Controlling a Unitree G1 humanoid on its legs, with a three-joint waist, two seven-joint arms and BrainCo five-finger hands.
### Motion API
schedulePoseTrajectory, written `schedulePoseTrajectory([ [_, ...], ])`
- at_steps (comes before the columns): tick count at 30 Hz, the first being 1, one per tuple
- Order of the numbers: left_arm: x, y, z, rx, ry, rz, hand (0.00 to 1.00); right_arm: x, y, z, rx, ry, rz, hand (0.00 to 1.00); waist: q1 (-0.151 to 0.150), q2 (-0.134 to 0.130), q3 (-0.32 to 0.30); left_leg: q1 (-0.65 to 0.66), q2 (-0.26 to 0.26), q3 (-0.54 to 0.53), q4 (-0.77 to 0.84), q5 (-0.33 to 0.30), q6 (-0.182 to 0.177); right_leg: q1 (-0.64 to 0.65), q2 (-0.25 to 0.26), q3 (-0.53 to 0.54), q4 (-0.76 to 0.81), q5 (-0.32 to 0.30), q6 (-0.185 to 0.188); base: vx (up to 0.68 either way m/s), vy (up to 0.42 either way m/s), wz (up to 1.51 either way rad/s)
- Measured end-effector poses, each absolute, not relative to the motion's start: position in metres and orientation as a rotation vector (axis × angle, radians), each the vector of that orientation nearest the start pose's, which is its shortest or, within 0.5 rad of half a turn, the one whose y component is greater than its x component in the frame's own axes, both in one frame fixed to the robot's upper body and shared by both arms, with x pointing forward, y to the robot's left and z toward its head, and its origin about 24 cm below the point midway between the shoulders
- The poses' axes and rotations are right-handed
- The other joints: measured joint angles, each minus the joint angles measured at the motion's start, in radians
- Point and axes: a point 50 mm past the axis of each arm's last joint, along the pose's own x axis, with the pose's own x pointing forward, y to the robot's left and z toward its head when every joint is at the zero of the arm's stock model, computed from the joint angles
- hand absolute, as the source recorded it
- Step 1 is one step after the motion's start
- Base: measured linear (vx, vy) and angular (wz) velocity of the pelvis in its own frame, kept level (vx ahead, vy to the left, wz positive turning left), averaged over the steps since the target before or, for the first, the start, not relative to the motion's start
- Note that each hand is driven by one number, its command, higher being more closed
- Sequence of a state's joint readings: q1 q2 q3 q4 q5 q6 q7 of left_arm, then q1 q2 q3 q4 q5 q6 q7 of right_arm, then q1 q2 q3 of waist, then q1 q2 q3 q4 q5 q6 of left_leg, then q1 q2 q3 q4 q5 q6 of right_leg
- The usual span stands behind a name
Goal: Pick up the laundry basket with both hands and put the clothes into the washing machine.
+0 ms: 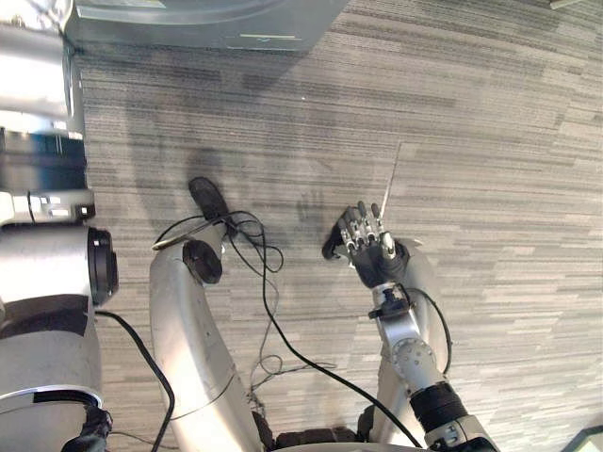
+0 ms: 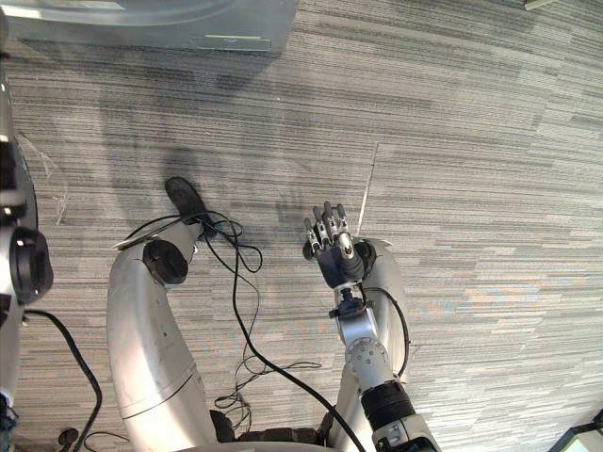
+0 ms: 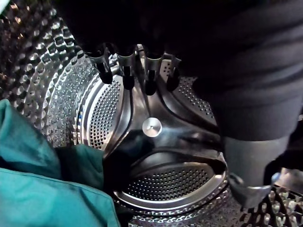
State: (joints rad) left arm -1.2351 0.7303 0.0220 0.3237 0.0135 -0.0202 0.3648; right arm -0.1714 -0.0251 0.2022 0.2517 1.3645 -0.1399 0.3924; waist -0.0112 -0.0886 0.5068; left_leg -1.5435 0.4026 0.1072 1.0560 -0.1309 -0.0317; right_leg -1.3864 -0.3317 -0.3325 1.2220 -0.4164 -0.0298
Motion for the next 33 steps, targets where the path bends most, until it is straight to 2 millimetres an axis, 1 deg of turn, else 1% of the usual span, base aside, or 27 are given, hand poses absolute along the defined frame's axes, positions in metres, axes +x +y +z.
schedulePoseTrajectory([
  [2,0.311,0.242,0.386,0.386,-1.004,0.529,0.00,0.279,-0.109,0.043,1.295,-0.137,0.357,0.00,0.003,0.001,-0.001,0.053,-0.001,0.006,-0.025,0.011,-0.008,0.044,0.003,-0.002,-0.010,0.001,-0.002,0.00,-0.047,0.11],
  [3,0.312,0.243,0.376,0.385,-0.986,0.525,0.00,0.279,-0.112,0.043,1.294,-0.141,0.345,0.00,0.004,0.003,-0.002,0.066,-0.001,0.007,-0.030,0.012,-0.011,0.055,0.004,-0.003,-0.015,0.001,-0.002,0.01,-0.024,0.04],
  [4,0.312,0.243,0.352,0.394,-0.949,0.521,0.00,0.280,-0.118,0.039,1.290,-0.141,0.313,0.00,0.007,0.006,-0.009,0.089,-0.001,0.008,-0.047,0.015,-0.015,0.078,0.008,-0.005,-0.026,0.004,-0.006,0.00,0.000,0.00],
  [5,0.312,0.243,0.341,0.387,-0.932,0.515,0.00,0.280,-0.121,0.037,1.286,-0.138,0.296,0.00,0.008,0.008,-0.015,0.096,-0.001,0.009,-0.051,0.015,-0.015,0.083,0.008,-0.005,-0.028,0.005,-0.006,0.00,0.000,0.00],
  [7,0.311,0.240,0.312,0.377,-0.879,0.496,0.00,0.280,-0.129,0.034,1.273,-0.141,0.252,0.00,0.015,0.011,-0.020,0.126,-0.001,0.017,-0.067,0.015,-0.016,0.109,0.008,-0.006,-0.038,0.005,-0.006,0.00,0.004,0.07],
  [8,0.310,0.238,0.292,0.377,-0.837,0.484,0.00,0.281,-0.132,0.032,1.263,-0.141,0.235,0.00,0.025,0.011,-0.020,0.151,-0.002,0.023,-0.076,0.016,-0.018,0.128,0.008,-0.004,-0.043,0.006,-0.005,0.00,0.002,0.07],
  [9,0.306,0.237,0.269,0.333,-0.790,0.487,0.00,0.281,-0.134,0.031,1.259,-0.137,0.226,0.00,0.030,0.012,-0.020,0.180,-0.002,0.027,-0.080,0.017,-0.019,0.153,0.008,-0.003,-0.046,0.005,-0.005,0.00,0.000,0.05],
  [10,0.304,0.236,0.257,0.317,-0.761,0.489,0.00,0.281,-0.134,0.030,1.261,-0.136,0.222,0.00,0.031,0.013,-0.021,0.194,-0.002,0.029,-0.082,0.017,-0.019,0.166,0.009,-0.002,-0.049,0.005,-0.005,0.00,0.000,0.00],
  [11,0.302,0.234,0.239,0.301,-0.714,0.484,0.00,0.281,-0.134,0.029,1.254,-0.127,0.211,0.00,0.033,0.018,-0.023,0.214,-0.003,0.029,-0.086,0.017,-0.019,0.188,0.010,-0.002,-0.056,0.005,-0.005,0.00,0.007,0.05],
  [13,0.297,0.223,0.198,0.249,-0.598,0.455,0.00,0.280,-0.134,0.023,1.223,-0.095,0.190,0.00,0.034,0.022,-0.026,0.285,-0.013,0.036,-0.113,0.017,-0.021,0.254,0.008,-0.003,-0.077,0.007,0.000,-0.01,0.002,0.11],
  [14,0.295,0.220,0.188,0.237,-0.570,0.447,0.00,0.279,-0.134,0.022,1.218,-0.087,0.186,0.00,0.034,0.023,-0.026,0.304,-0.020,0.036,-0.123,0.018,-0.023,0.272,0.006,-0.003,-0.082,0.007,0.001,-0.03,-0.015,0.15],
  [15,0.292,0.214,0.171,0.217,-0.519,0.423,0.00,0.279,-0.133,0.018,1.202,-0.068,0.176,0.00,0.035,0.025,-0.027,0.343,-0.024,0.040,-0.139,0.017,-0.032,0.310,0.005,-0.006,-0.095,0.007,0.005,-0.04,-0.024,0.19],
  [16,0.289,0.208,0.155,0.200,-0.466,0.401,0.00,0.277,-0.133,0.013,1.190,-0.047,0.163,0.00,0.035,0.034,-0.032,0.379,-0.027,0.041,-0.155,0.017,-0.033,0.351,0.004,-0.014,-0.109,0.004,0.011,-0.04,-0.028,0.19],
  [17,0.287,0.203,0.146,0.193,-0.440,0.381,0.00,0.275,-0.134,0.010,1.190,-0.038,0.155,0.00,0.035,0.038,-0.034,0.400,-0.031,0.042,-0.165,0.018,-0.035,0.373,0.002,-0.017,-0.116,0.004,0.012,-0.04,-0.030,0.19],
  [18,0.282,0.196,0.132,0.183,-0.394,0.350,0.00,0.272,-0.135,0.004,1.190,-0.019,0.138,0.00,0.039,0.042,-0.036,0.448,-0.038,0.047,-0.181,0.020,-0.038,0.418,0.000,-0.019,-0.131,0.005,0.015,-0.03,-0.036,0.13],
  [20,0.271,0.177,0.105,0.149,-0.308,0.267,0.00,0.262,-0.137,-0.008,1.164,0.023,0.112,0.00,0.054,0.064,-0.051,0.540,-0.043,0.058,-0.213,0.020,-0.039,0.511,0.002,-0.025,-0.166,0.008,0.026,-0.01,-0.040,0.10],
  [22,0.264,0.170,0.092,0.125,-0.264,0.233,0.00,0.259,-0.138,-0.013,1.150,0.046,0.102,0.00,0.055,0.074,-0.056,0.593,-0.048,0.060,-0.231,0.019,-0.040,0.569,0.003,-0.033,-0.191,0.009,0.035,0.00,-0.015,0.09],
  [23,0.258,0.163,0.079,0.074,-0.217,0.188,0.00,0.255,-0.138,-0.017,1.143,0.063,0.093,0.00,0.053,0.085,-0.065,0.648,-0.055,0.062,-0.257,0.018,-0.041,0.632,0.005,-0.045,-0.225,0.014,0.044,0.01,0.007,0.13],
  [24,0.250,0.156,0.067,0.019,-0.169,0.148,0.00,0.249,-0.139,-0.023,1.128,0.086,0.078,0.00,0.054,0.093,-0.083,0.705,-0.058,0.068,-0.287,0.018,-0.041,0.696,0.012,-0.053,-0.266,0.021,0.058,0.03,0.008,0.12],
  [25,0.246,0.154,0.060,-0.012,-0.145,0.130,0.00,0.247,-0.140,-0.026,1.124,0.098,0.068,0.00,0.055,0.093,-0.089,0.745,-0.061,0.076,-0.308,0.019,-0.041,0.732,0.015,-0.055,-0.290,0.024,0.067,0.08,0.015,0.09],
  [26,0.236,0.150,0.042,-0.077,-0.069,0.104,0.00,0.238,-0.142,-0.036,1.116,0.136,0.028,0.00,0.055,0.095,-0.124,0.831,-0.075,0.094,-0.365,0.024,-0.048,0.816,0.018,-0.065,-0.354,0.040,0.082,0.09,0.010,0.07],
  [27,0.231,0.149,0.035,-0.101,-0.038,0.097,0.00,0.234,-0.143,-0.040,1.113,0.153,0.010,0.00,0.055,0.097,-0.143,0.860,-0.078,0.100,-0.387,0.025,-0.049,0.847,0.020,-0.072,-0.379,0.044,0.087,0.14,0.014,0.13],
  [28,0.223,0.149,0.020,-0.138,0.022,0.090,0.00,0.225,-0.144,-0.049,1.100,0.185,-0.022,0.00,0.055,0.094,-0.174,0.933,-0.093,0.115,-0.442,0.029,-0.052,0.916,0.021,-0.079,-0.435,0.057,0.102,0.12,0.007,0.11],
  [29,0.219,0.149,0.013,-0.148,0.053,0.087,0.00,0.221,-0.145,-0.053,1.094,0.200,-0.037,0.00,0.056,0.094,-0.191,0.967,-0.101,0.121,-0.470,0.033,-0.055,0.948,0.022,-0.083,-0.464,0.066,0.105,0.16,0.014,0.10],
  [31,0.202,0.149,-0.016,-0.179,0.182,0.095,0.00,0.204,-0.148,-0.070,1.082,0.270,-0.106,0.00,0.054,0.095,-0.260,1.081,-0.131,0.143,-0.590,0.067,-0.061,1.052,0.037,-0.097,-0.589,0.111,0.116,0.16,0.017,0.03],
  [32,0.199,0.149,-0.023,-0.181,0.214,0.094,0.00,0.200,-0.149,-0.075,1.077,0.290,-0.126,0.00,0.052,0.096,-0.276,1.105,-0.141,0.144,-0.627,0.078,-0.063,1.076,0.040,-0.103,-0.624,0.123,0.121,0.20,0.018,0.12],
  [33,0.192,0.148,-0.039,-0.185,0.289,0.092,0.00,0.191,-0.152,-0.088,1.063,0.349,-0.182,0.00,0.049,0.101,-0.308,1.179,-0.168,0.147,-0.740,0.125,-0.059,1.146,0.058,-0.122,-0.734,0.169,0.131,0.17,0.016,0.15],
])
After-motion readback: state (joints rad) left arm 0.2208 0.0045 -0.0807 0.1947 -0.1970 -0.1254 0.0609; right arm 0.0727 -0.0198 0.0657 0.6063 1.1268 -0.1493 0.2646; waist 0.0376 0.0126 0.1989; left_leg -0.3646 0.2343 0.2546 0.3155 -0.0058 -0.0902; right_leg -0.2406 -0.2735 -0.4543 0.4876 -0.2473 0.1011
